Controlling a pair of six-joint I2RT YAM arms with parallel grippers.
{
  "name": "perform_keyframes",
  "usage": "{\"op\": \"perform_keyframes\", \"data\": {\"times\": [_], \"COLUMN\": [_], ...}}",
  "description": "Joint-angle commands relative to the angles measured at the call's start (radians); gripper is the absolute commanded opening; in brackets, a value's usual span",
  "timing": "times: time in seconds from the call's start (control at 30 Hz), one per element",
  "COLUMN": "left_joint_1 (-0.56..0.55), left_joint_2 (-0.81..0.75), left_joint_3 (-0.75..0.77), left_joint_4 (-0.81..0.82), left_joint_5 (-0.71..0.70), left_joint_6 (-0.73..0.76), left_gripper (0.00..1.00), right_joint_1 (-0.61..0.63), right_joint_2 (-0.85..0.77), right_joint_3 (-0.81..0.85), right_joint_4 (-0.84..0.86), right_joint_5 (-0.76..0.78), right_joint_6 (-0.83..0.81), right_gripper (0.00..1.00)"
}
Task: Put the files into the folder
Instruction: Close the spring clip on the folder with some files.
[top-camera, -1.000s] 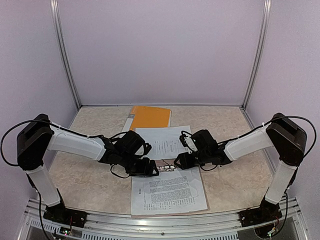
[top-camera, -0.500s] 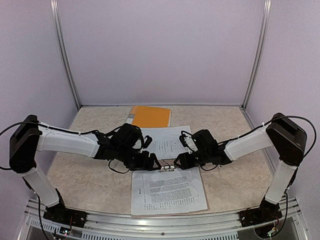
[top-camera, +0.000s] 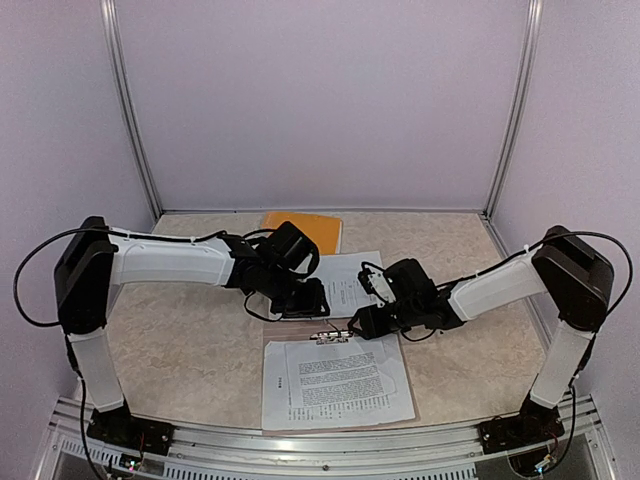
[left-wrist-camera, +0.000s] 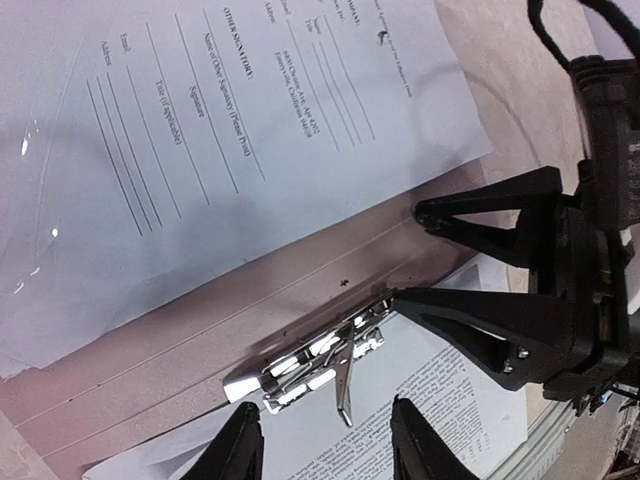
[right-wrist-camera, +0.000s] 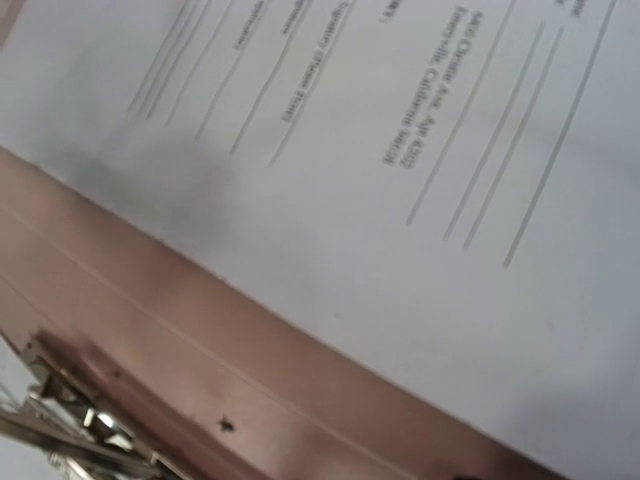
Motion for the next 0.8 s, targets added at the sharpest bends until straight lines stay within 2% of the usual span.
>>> {"op": "perform_keyframes", "data": {"times": [0.0, 0.5, 0.77], "left_joint_1": [0.006, 0.012, 0.030], "left_joint_2": [0.051, 0.109, 0.122], "left_joint_3": [0.049, 0.080, 0.078], "left_joint_4": [-0.110, -0.104, -0.069], "left_joint_5": [0.000, 0.091, 0.138], "left_joint_6": [-0.024, -0.043, -0.040], "left_gripper": [0.41, 0.25, 0.21], "right_joint_1": [-0.007, -0.007, -0.007], "right_joint_2": [0.036, 0.047, 0.050], "right_joint_3": [-0.027, -0.035, -0.043], "right_joint_4": [-0.091, -0.070, -0.056], "right_joint_5": [-0.025, -0.047, -0.058], "right_joint_6": [0.003, 0.012, 0.021], "right_gripper": [0.54, 0.53, 0.52]}}
